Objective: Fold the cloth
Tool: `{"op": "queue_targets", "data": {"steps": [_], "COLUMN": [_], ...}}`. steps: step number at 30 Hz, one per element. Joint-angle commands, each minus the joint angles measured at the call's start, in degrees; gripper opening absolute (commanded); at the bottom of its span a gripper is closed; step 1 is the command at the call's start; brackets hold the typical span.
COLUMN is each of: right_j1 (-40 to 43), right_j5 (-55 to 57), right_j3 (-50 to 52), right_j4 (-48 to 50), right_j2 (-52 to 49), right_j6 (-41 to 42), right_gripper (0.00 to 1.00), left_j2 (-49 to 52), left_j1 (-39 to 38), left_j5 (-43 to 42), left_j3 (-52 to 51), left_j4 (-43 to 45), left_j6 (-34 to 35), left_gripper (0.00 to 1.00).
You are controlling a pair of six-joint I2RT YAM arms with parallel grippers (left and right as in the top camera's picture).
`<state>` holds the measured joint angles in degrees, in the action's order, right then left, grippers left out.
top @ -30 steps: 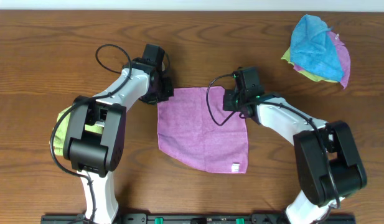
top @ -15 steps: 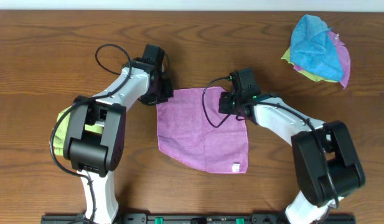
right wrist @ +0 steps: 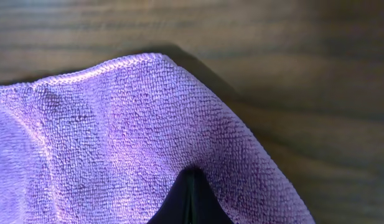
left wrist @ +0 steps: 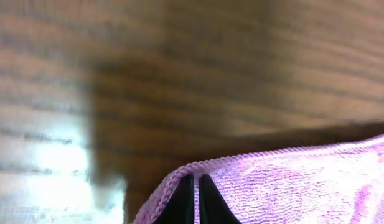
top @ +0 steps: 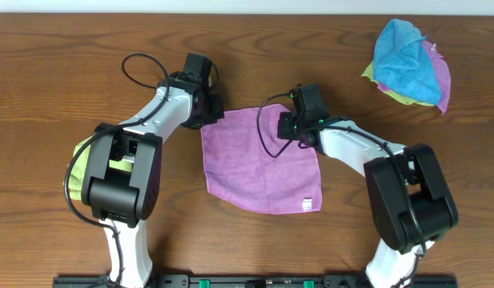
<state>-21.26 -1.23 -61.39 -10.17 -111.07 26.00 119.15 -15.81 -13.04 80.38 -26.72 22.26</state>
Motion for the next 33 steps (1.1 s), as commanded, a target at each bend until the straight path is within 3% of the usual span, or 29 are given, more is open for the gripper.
{"op": "queue_targets", "data": {"steps": [1,14,24,25,26,27,31,33], "right_j1": [0.1,0.0,-1.0,-0.9,-0.9,-0.9,0.2,2.1], "right_j5": [8.1,18.4,18.5,17.1,15.2,12.9,6.2,1.7], "right_j3": [-0.9,-6.9,-11.8,-12.3,-13.0,-13.7,-13.9,-13.9], "right_j4": [-0.9,-6.0,-9.9,-11.3,-13.9,-17.1,-27.5,-35.0], "right_j2": [-2.5,-2.4,1.3,2.4,4.0,6.0,13.0,17.1], "right_j6": [-1.4,-1.7,-1.7,-1.1,-0.1,0.9,4.9,5.3], "right_gripper": [0.01,0.01,0.01,0.08,0.26,0.36,0.57,0.61], "left_j2": [1.1,1.1,1.0,1.0,1.0,1.0,1.0,0.9], "left_j1": [0.0,0.1,0.1,0.1,0.1,0.2,1.0,2.6], "left_j5": [1.2,1.2,1.2,1.0,1.0,0.5,-4.4,-10.8], "left_j3": [1.2,4.6,14.4,15.8,17.9,20.2,25.7,26.0], "left_j4": [1.3,-0.1,-9.8,-12.1,-15.7,-19.9,-31.8,-36.7], "left_j6": [-0.4,-0.4,-3.0,-3.0,-3.0,-3.0,-3.0,-3.0], "left_gripper": [0.06,0.06,0.06,0.06,0.06,0.09,0.25,0.29]}}
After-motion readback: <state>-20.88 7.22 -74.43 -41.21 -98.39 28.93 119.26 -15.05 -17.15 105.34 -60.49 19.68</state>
